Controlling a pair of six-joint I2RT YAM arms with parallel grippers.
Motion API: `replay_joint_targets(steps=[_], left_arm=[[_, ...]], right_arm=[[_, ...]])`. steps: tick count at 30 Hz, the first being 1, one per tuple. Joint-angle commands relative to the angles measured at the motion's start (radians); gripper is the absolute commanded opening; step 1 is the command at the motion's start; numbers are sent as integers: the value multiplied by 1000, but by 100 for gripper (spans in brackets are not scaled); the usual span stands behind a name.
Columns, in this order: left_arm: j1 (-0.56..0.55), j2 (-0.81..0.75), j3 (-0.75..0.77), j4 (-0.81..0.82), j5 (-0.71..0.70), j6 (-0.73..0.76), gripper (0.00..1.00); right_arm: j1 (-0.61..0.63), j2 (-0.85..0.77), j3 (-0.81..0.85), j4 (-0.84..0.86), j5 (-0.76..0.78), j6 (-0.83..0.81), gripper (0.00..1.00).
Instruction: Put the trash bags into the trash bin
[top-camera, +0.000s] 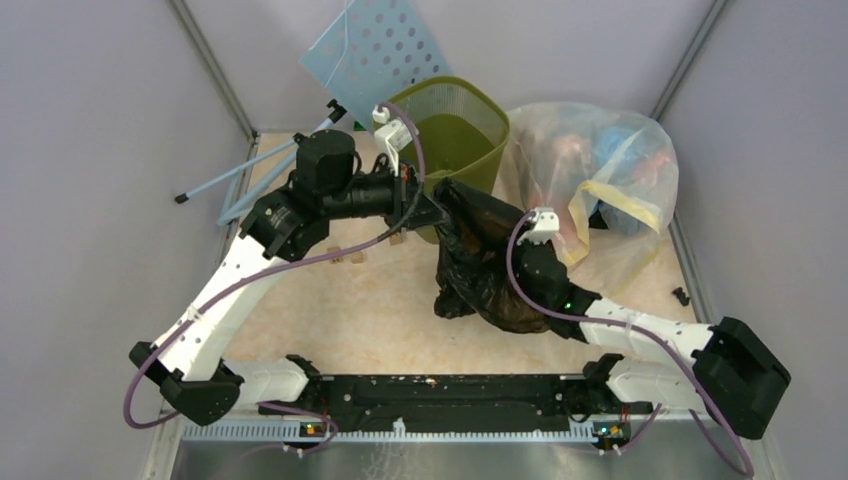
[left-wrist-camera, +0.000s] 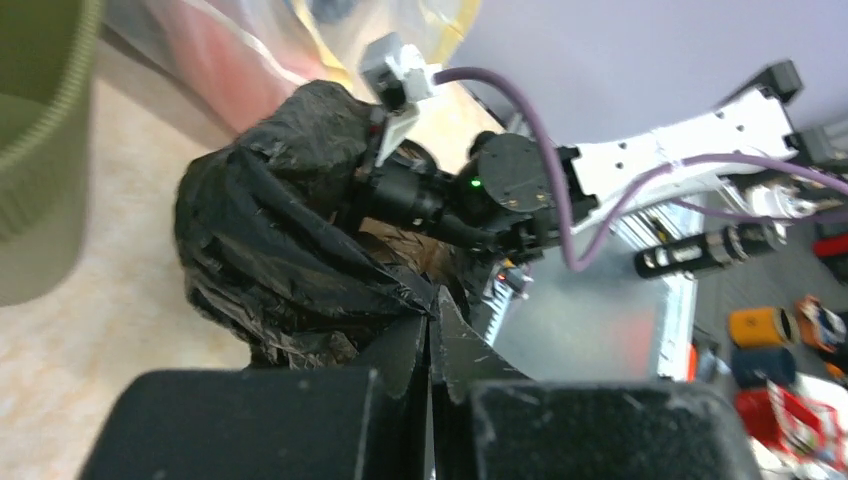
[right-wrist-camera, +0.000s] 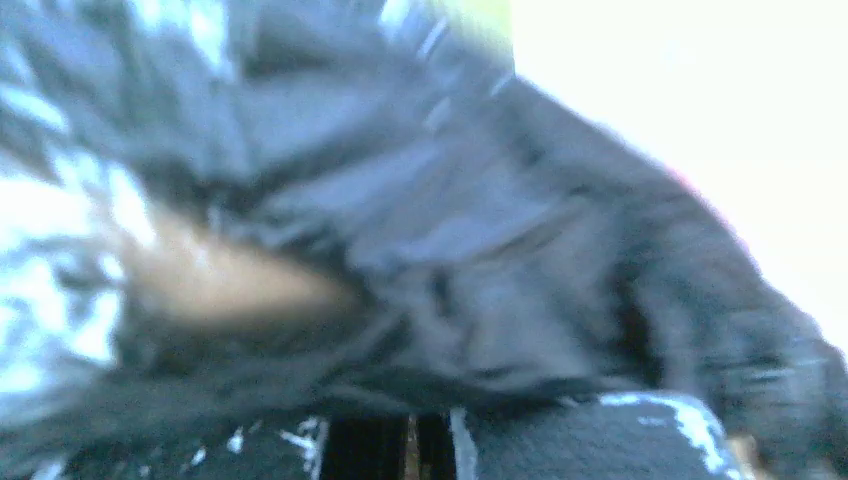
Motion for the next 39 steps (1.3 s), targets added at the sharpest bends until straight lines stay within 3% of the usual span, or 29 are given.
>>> replay_joint_targets(steps=[1, 5, 8, 11, 14, 17, 23, 28, 34, 39], left_arm=[[3, -1, 184, -173, -250, 135, 0], [3, -33, 239, -216, -401, 183, 0], [4, -74, 177, -177, -418, 206, 0], [4, -117, 50, -99, -391, 213, 0], [4, -130, -43, -49, -340, 208, 0], [4, -126, -97, -19, -266, 199, 0], [4, -115, -202, 57, -142, 171, 0], [3, -100, -273, 86, -50, 147, 0], [4, -117, -314, 173, 73, 95, 0], [4, -121, -318, 160, 53, 102, 0]], right_arm=[[-61, -73, 162, -172, 129, 12, 0], [-99, -145, 191, -219, 110, 26, 0], [-100, -185, 170, -214, 53, 11, 0], [-100, -190, 140, -240, -29, 19, 0], [-100, -201, 49, -153, -220, -13, 0], [-99, -198, -33, -45, -374, -25, 0], [-87, -163, -46, -11, -549, -76, 3], [-33, -160, -56, 46, -543, -124, 13], [-25, -85, 5, 83, -544, -155, 13], [-25, -24, 65, 131, -525, -161, 22]])
